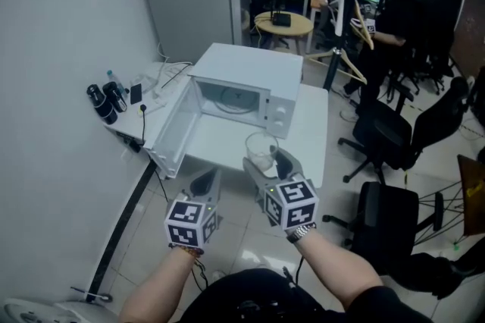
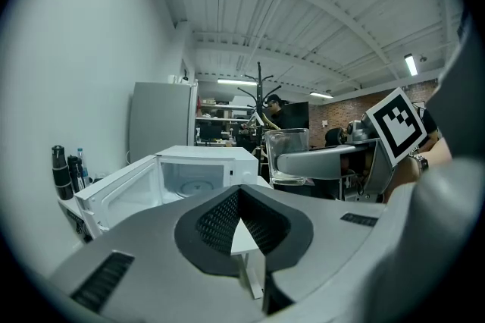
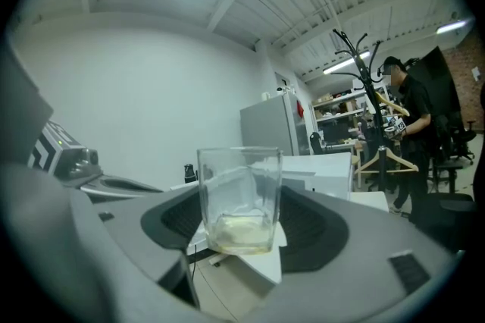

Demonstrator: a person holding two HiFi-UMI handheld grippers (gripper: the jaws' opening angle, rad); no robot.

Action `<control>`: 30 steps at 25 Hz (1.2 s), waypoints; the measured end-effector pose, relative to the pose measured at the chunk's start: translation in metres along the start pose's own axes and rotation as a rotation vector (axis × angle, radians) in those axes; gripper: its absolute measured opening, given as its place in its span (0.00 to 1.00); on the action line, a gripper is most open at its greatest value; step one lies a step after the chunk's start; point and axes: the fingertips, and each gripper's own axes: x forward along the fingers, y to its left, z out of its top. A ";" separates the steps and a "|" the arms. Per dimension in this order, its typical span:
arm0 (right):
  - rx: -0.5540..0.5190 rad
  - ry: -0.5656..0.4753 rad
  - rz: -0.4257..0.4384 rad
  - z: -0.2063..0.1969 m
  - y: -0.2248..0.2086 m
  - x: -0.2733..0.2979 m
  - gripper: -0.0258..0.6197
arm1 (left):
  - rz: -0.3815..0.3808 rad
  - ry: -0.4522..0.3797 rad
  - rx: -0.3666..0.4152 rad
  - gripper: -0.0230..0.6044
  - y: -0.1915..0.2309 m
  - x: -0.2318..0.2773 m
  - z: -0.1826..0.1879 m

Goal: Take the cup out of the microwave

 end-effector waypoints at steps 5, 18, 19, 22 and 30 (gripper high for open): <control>0.006 -0.007 -0.016 0.001 0.013 -0.001 0.56 | -0.015 -0.006 0.004 0.03 0.009 -0.008 0.002; -0.024 -0.021 -0.034 0.007 0.025 0.003 0.56 | -0.025 -0.014 0.000 0.03 0.019 -0.015 0.001; -0.024 -0.021 -0.034 0.007 0.025 0.004 0.56 | -0.025 -0.014 0.000 0.03 0.020 -0.015 0.001; -0.026 -0.021 -0.035 0.008 0.025 0.005 0.56 | -0.026 -0.015 -0.001 0.03 0.022 -0.015 0.001; -0.024 -0.018 -0.033 0.006 0.025 0.003 0.56 | -0.021 -0.011 -0.002 0.03 0.021 -0.016 -0.001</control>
